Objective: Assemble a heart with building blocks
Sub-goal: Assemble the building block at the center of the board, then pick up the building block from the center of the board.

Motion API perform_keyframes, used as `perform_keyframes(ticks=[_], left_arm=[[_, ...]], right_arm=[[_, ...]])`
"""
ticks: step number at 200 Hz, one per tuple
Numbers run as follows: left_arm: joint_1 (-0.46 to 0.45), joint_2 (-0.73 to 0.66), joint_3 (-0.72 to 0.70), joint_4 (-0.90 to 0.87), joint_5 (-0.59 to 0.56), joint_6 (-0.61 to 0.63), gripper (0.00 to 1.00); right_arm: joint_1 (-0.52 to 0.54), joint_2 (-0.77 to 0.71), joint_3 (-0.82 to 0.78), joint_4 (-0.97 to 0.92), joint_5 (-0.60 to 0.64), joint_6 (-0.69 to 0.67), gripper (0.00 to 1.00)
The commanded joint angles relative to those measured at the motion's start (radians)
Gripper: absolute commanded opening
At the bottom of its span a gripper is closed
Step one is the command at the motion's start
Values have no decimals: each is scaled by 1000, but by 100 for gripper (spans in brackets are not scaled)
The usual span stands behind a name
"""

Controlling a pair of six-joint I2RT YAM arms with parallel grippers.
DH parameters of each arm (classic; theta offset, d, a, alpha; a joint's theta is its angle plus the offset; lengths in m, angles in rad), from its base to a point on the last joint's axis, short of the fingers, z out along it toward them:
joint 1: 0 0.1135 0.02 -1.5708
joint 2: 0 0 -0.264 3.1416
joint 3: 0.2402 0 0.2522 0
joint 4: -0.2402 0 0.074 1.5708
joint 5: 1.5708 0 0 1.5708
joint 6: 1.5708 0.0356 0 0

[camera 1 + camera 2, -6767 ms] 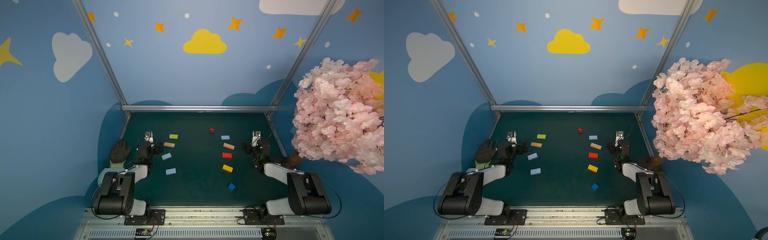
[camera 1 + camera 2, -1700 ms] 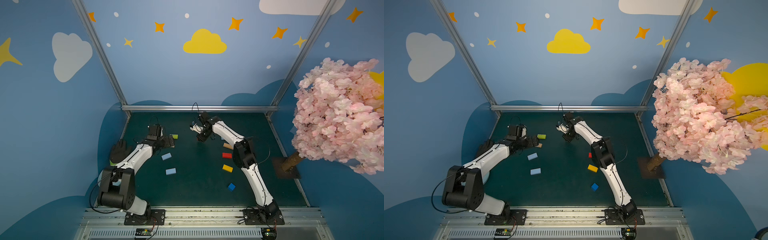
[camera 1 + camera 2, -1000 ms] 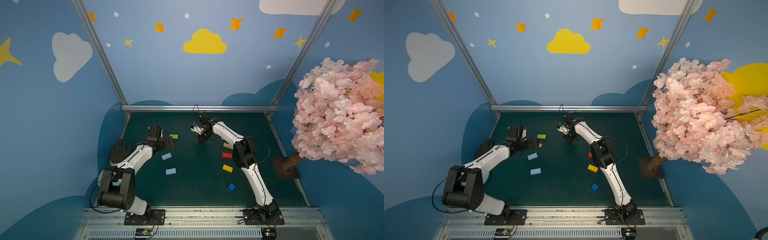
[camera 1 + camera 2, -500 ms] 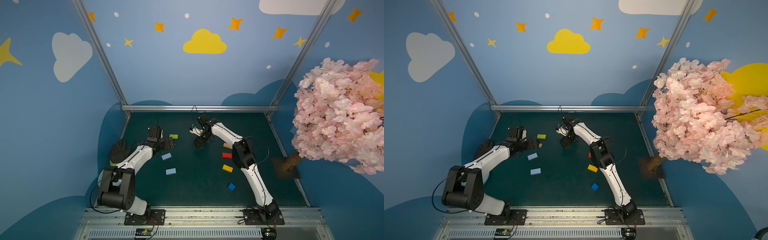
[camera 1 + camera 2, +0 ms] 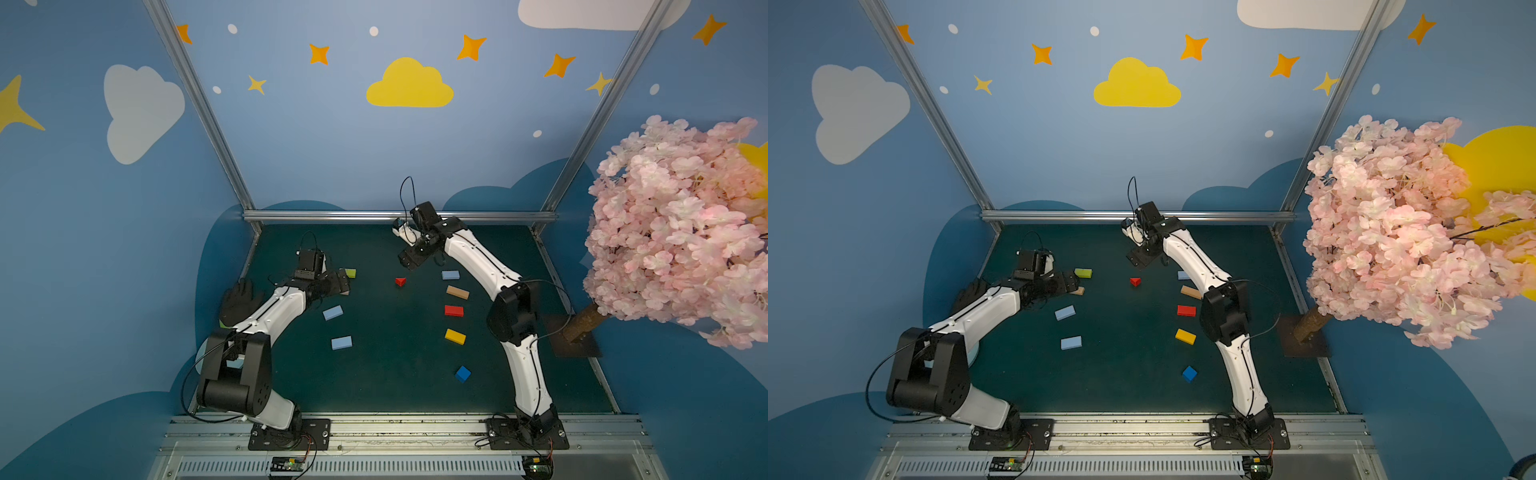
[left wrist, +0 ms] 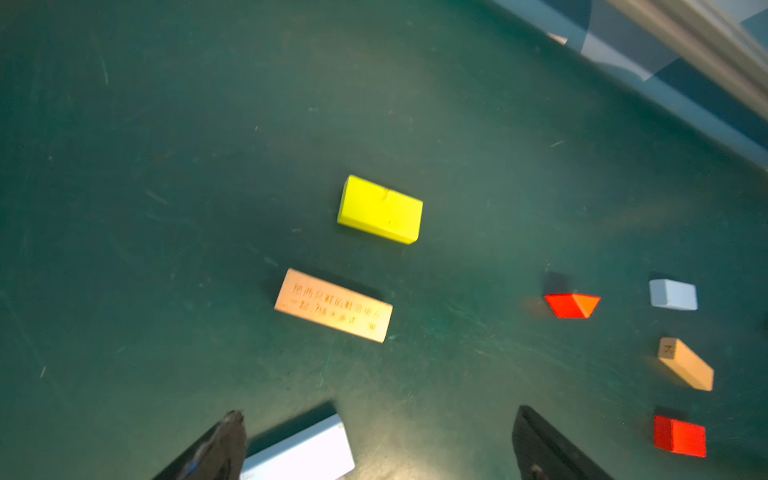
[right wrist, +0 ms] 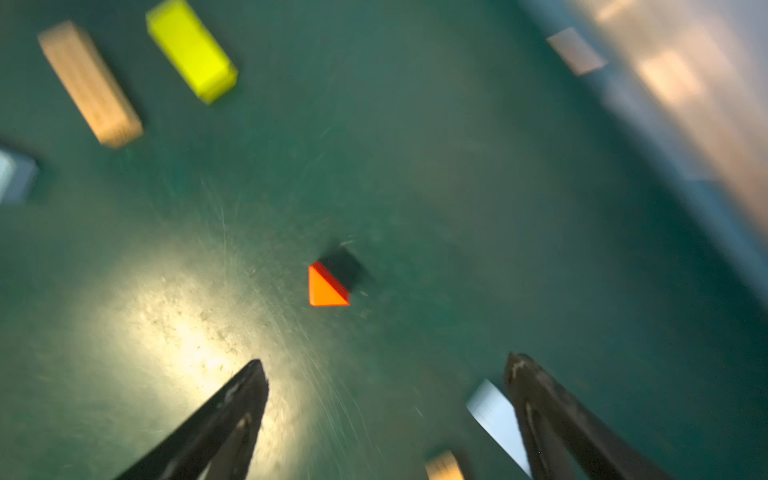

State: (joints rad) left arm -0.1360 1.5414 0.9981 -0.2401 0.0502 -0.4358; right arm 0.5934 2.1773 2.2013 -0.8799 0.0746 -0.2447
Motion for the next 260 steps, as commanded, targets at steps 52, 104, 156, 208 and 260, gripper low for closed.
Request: perform_keyframes(ticks=[52,104,156,208,260], left_arm=[[-16,323,383,-269,27,-216,99],[-12,624,824,-587,43,-502,81],[4,817,1050,-737,107,-649,78],[4,890,1154,-753,119,-743,77],[4,955,1242,-814,104,-801,73]], right_arm=[[-248,48,111,-298,-318,828,65],[-422,76,82,-318,-428,1239,59],[-456,185,104,-350,-532,1398,70],[-456,223,-5,-309,-546,1522,65],[-465,271,3,-313,-521,1567,62]])
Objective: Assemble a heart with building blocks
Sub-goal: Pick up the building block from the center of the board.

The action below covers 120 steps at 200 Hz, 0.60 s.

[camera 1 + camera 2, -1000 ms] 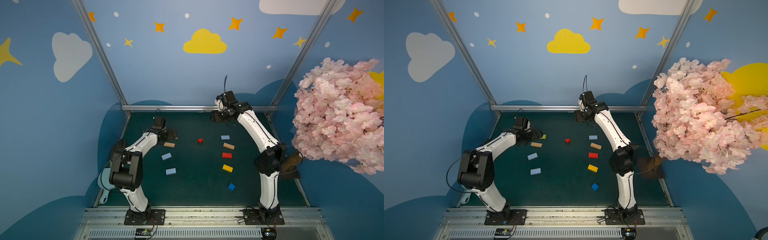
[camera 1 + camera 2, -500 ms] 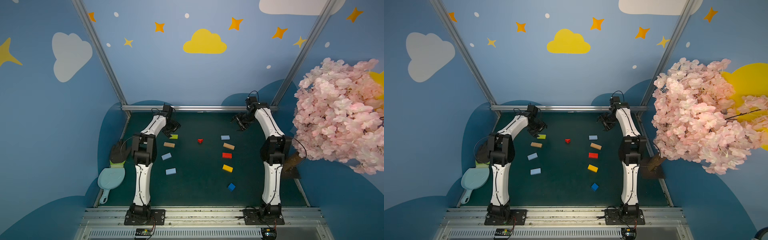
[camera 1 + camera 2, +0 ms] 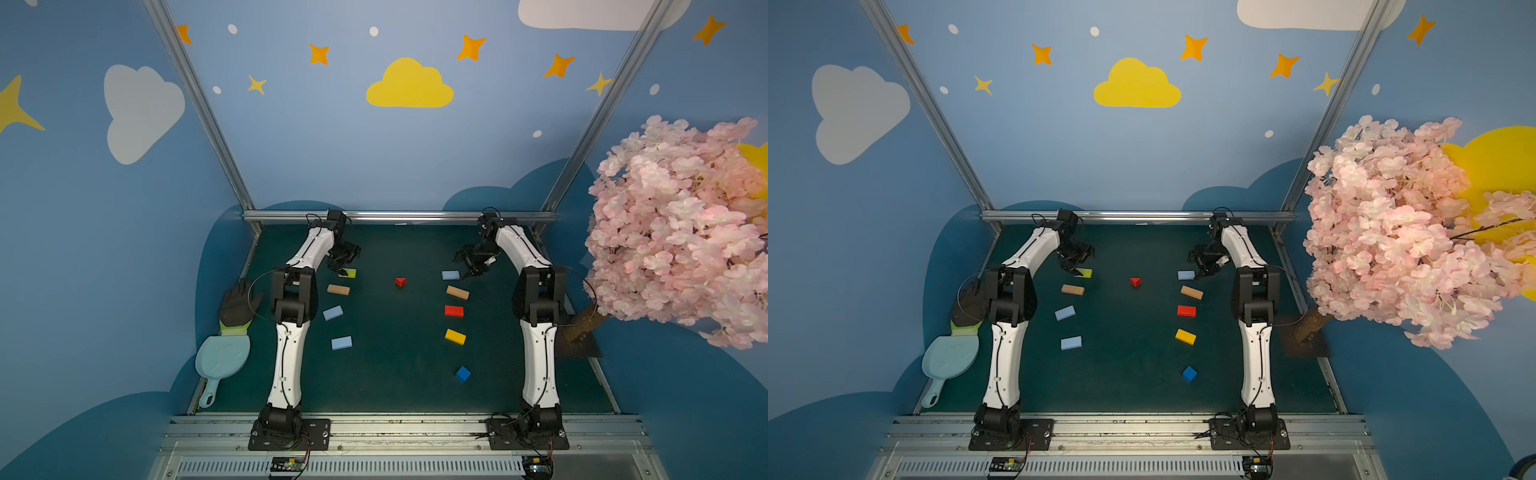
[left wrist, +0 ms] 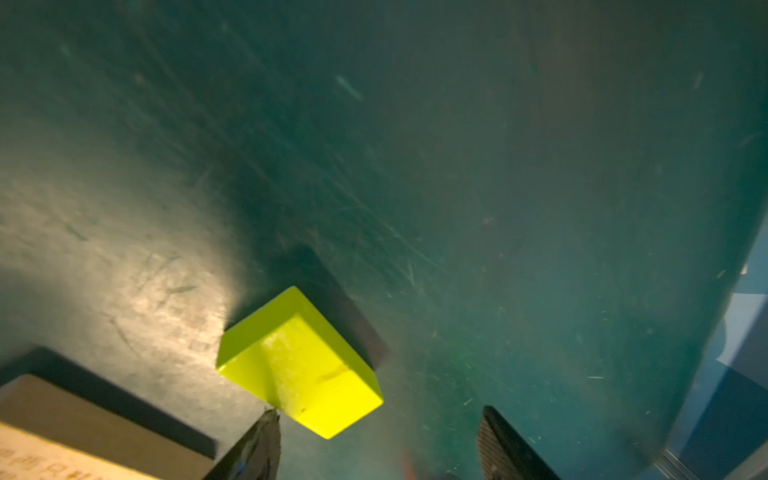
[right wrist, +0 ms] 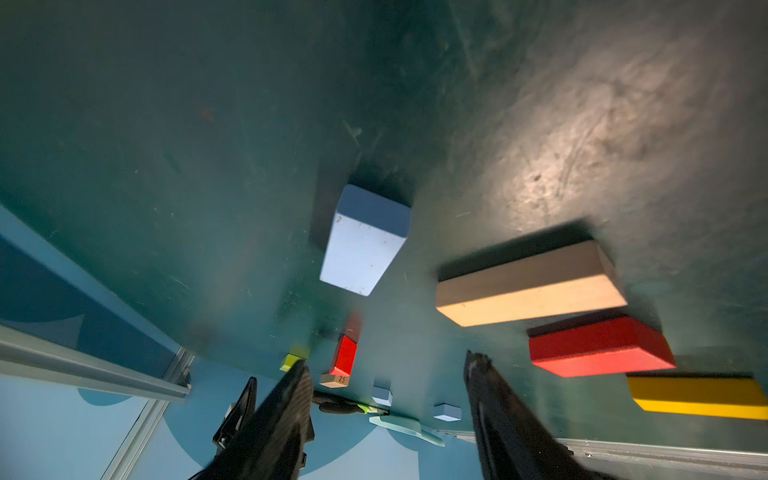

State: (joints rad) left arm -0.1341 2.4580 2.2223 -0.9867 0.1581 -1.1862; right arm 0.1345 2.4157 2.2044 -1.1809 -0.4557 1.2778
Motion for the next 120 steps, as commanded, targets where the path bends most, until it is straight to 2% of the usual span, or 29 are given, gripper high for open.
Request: perform_keyframes(ticks=[1,61,120], left_arm=[[3,40,18,-69,-4,-51,73],[4,39,58,-137,-73,-78,68],[14,48,61,-141,-83,-79,67]], right_arm=[[-6,33,1,-12,9,45,62],[-10,73,7,-12,1,56,66],[-8,106,41,-6,3,77,65]])
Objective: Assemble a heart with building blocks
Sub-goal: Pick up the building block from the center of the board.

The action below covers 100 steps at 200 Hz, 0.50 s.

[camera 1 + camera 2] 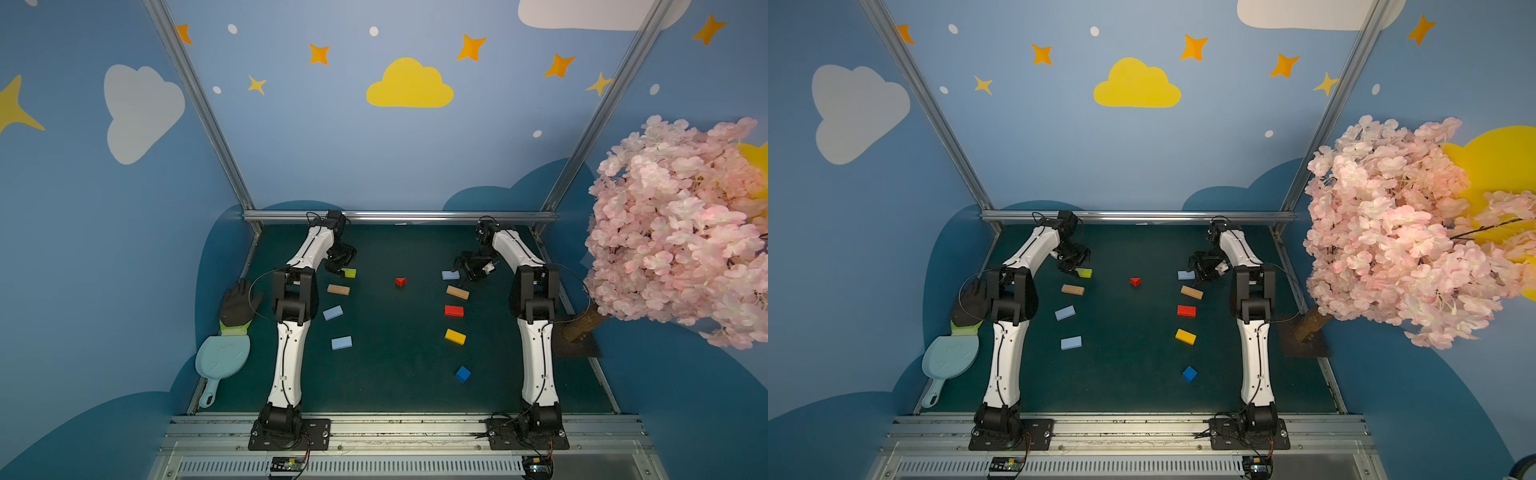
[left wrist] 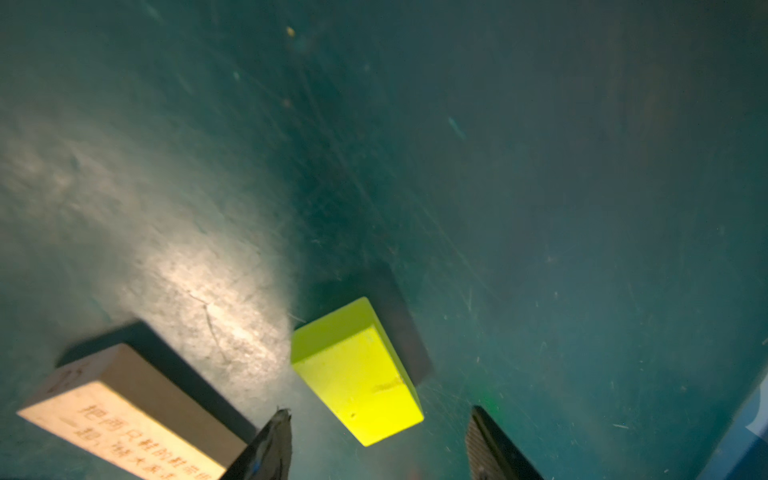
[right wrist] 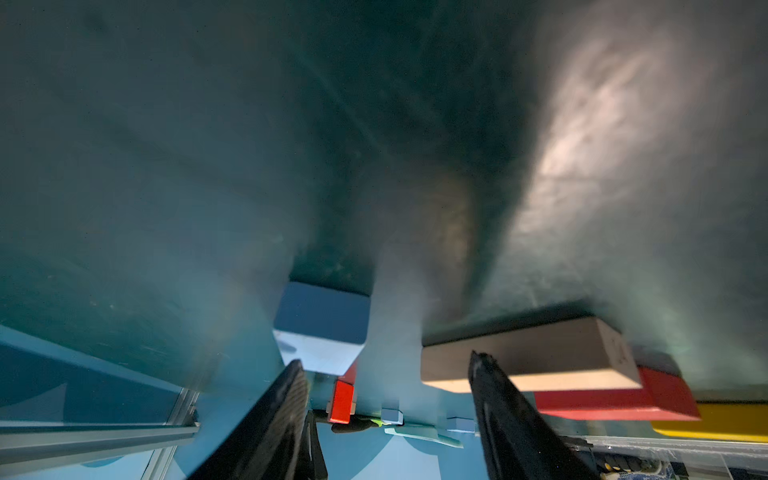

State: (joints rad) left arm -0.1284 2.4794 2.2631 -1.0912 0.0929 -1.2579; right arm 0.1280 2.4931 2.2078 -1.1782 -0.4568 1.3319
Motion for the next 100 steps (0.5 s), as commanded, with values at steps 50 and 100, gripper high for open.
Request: perform_keyframes(ticks=[50,100], left_arm=[[9,42,34,-38,-25,-6,67],[9,66,62,-50,-24,-11,67]], right_arm=[[-7,54,54,10,3,41,64],[-7,71,81,17,18,66,64]])
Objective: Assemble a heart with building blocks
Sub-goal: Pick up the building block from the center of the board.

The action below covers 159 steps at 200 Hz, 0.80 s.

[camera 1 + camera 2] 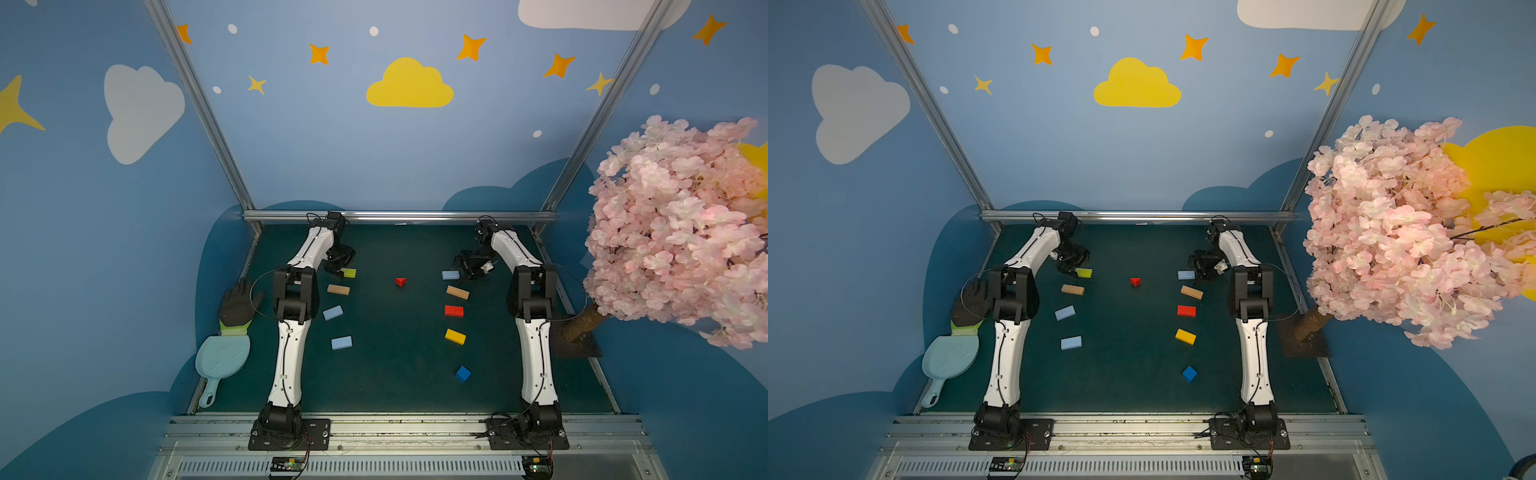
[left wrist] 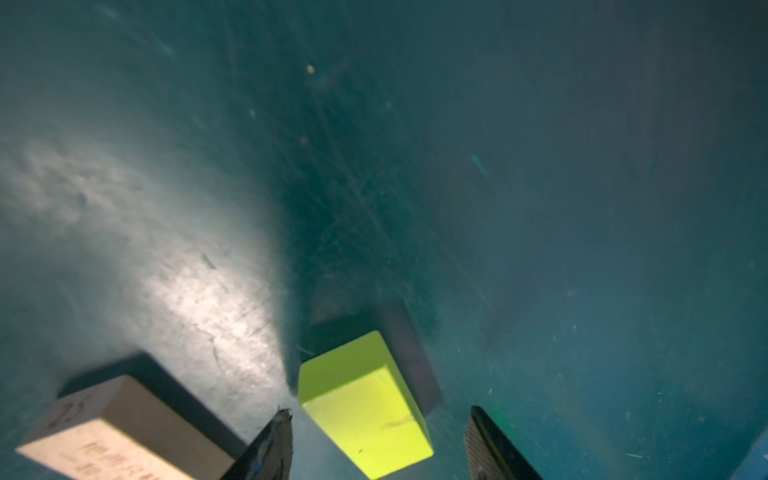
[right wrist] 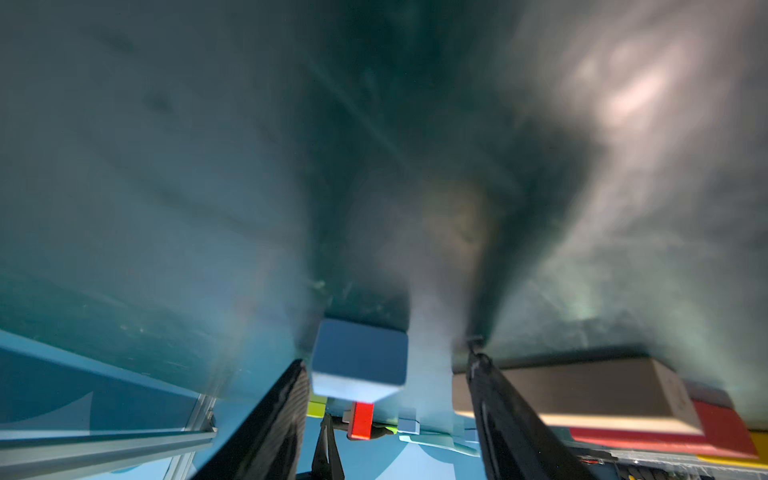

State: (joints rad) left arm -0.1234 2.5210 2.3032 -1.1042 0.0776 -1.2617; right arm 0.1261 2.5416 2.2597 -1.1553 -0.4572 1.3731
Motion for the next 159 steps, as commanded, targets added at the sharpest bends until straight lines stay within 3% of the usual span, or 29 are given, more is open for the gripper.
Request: perform_keyframes(ticks=[1,101,138,159], left_arm=[[4,25,21,-39,-9,-7,67],[11,40,36,-86,-45,6,60],[6,66,55,-87,-36,1,58],[4,87,77,-95,-35,-1,52]], right_arm=[[-6,23,29,-6,18,25,64],[-10,55,64,-35,47,29,55],[-8,66,72,-36,46,27,37],[-8,75,72,-37,35,30,21]])
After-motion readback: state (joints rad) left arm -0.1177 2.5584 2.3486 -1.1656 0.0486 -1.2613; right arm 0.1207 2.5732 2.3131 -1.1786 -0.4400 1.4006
